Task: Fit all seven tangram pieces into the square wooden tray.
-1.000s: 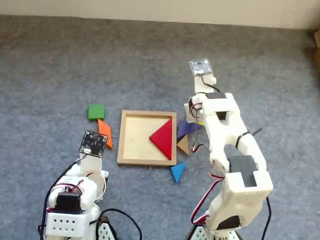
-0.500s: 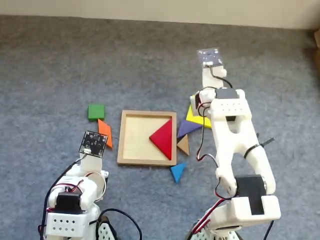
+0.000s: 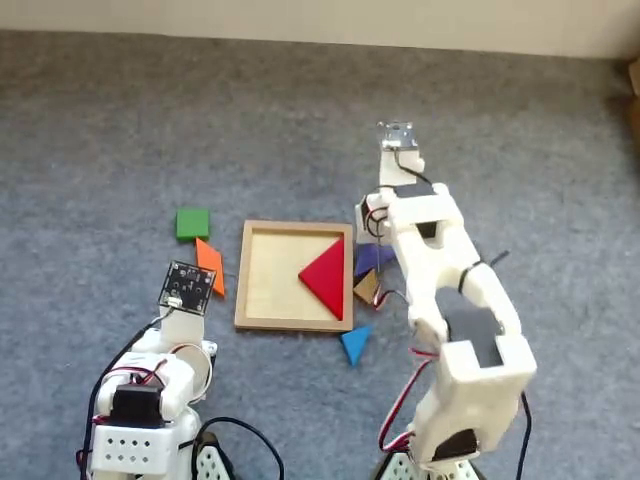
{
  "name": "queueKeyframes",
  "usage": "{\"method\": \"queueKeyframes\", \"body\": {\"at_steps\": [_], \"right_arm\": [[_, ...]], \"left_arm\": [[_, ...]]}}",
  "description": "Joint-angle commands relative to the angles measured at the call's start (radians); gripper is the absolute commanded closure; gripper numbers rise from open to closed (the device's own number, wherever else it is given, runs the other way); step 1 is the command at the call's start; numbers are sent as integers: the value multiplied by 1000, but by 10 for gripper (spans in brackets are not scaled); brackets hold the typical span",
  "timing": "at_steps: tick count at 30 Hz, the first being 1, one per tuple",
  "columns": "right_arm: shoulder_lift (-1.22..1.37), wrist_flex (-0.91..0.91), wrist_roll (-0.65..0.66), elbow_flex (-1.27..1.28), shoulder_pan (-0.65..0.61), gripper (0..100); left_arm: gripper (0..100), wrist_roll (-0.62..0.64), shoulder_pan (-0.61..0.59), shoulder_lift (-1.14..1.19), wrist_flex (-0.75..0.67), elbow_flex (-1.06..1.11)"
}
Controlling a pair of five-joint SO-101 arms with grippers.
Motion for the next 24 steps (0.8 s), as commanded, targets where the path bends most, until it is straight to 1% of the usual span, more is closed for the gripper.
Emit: {"method": "queueKeyframes", "body": {"at_steps": [1,3,7,10,13,20,24], "right_arm": [[48,-4,-3,-116,28,724],[77,76,-3,-151,42,724],[93,300,0,-260,70,724],[93,415,68,-326,93,724],[93,475,114,-351,127,724],[88,593,126,-357,162,724],[88,639,222,-357,162,724]], "left_arm": [[994,-8,-8,-50,6,19],[994,-8,-8,-50,6,19],[994,-8,-8,-50,6,19],[994,-8,-8,-50,6,19],[994,-8,-8,-50,6,19],[994,-8,-8,-50,6,19],[994,-8,-8,-50,6,19]]}}
